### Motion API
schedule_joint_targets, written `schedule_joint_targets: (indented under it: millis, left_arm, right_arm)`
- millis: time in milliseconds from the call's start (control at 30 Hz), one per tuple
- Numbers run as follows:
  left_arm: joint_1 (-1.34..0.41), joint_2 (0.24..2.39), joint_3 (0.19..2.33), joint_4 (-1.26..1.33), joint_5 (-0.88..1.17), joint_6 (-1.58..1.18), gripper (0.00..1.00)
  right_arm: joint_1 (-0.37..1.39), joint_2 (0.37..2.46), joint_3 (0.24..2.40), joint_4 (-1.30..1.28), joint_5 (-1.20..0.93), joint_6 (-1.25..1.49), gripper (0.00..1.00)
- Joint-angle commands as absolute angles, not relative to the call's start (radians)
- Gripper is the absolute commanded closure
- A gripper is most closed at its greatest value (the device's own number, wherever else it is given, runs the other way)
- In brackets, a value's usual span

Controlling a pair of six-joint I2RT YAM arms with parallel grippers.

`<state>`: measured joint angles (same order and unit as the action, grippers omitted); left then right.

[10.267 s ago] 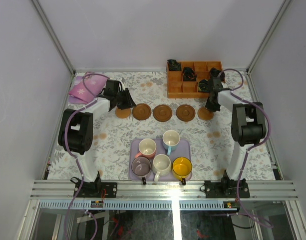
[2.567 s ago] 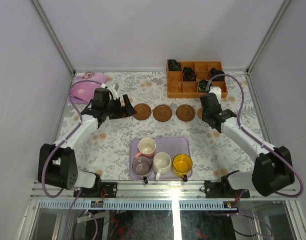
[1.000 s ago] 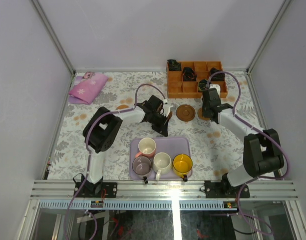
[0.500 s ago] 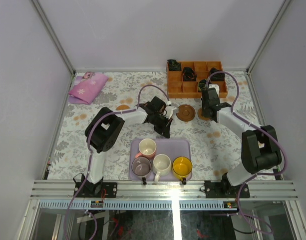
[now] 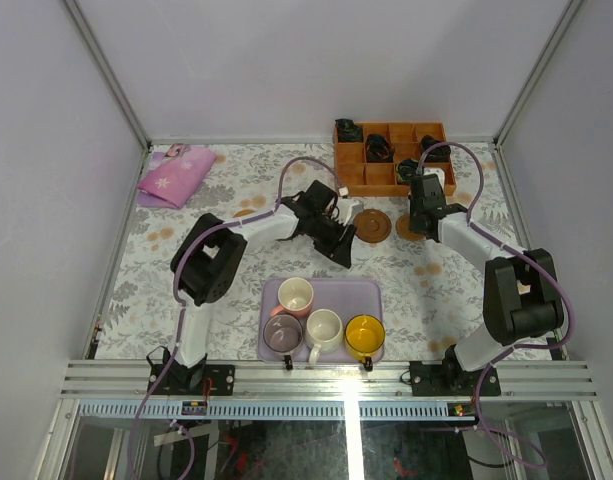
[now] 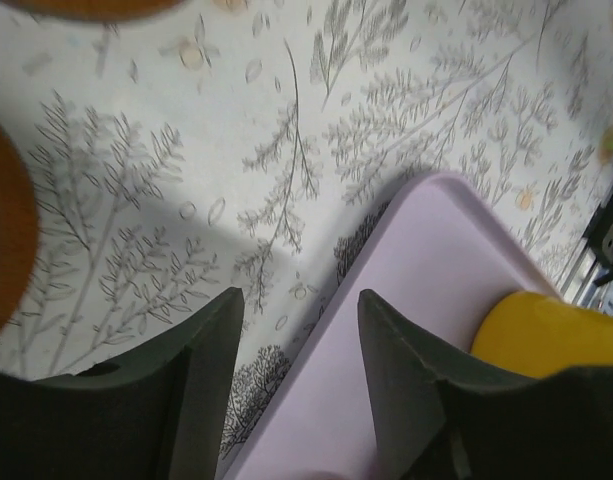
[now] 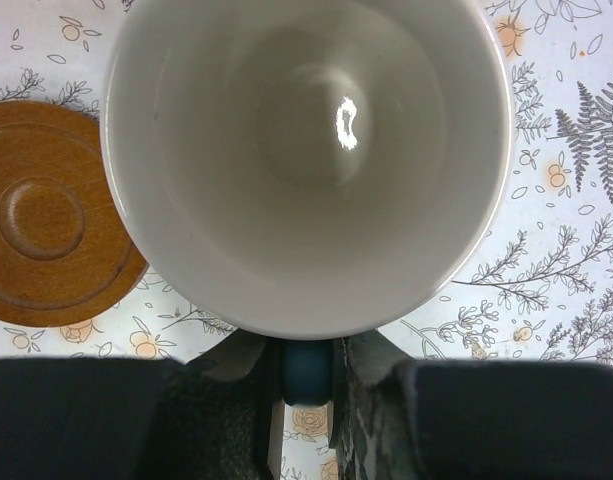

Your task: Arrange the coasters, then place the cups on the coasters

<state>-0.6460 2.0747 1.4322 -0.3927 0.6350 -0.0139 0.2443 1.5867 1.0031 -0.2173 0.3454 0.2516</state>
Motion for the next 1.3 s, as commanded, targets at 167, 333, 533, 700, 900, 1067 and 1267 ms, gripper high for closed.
schedule_joint_targets:
  millis: [167,333,533,700,900,1067,1267]
  left_arm:
    - [-0.595,1.972,1.499,-0.399,0.511,-0.047,0.41]
    - [-0.523,1.856,1.429,-0.326,0.483,-0.143,0.28]
    - [-0.432,1.738,1.316,-0.227,0.456,-0.231,0.23]
    - [-0.395,1.700,1.278,-0.222,0.435,-0.238,0.23]
    - [-0.384,1.687,1.265,-0.222,0.438,-0.246,0.23]
    - [-0.381,1.686,1.273,-0.222,0.434,-0.249,0.23]
    - [-0.380,1.688,1.274,-0.229,0.430,-0.246,0.22]
  right_arm:
    - [0.237,1.531,1.022,-0.117,0.217,0.214,1.00]
    - [0.239,1.496,0.970,-0.091,0.206,0.219,1.00]
    - [0.238,1.486,0.955,-0.087,0.217,0.221,1.00]
    - [0.238,1.483,0.947,-0.086,0.220,0.225,1.00]
    - [0.239,1.465,0.933,-0.099,0.220,0.237,1.00]
    - [0.237,1.453,0.917,-0.106,0.218,0.241,1.00]
    - [0.238,1.455,0.910,-0.102,0.215,0.247,1.00]
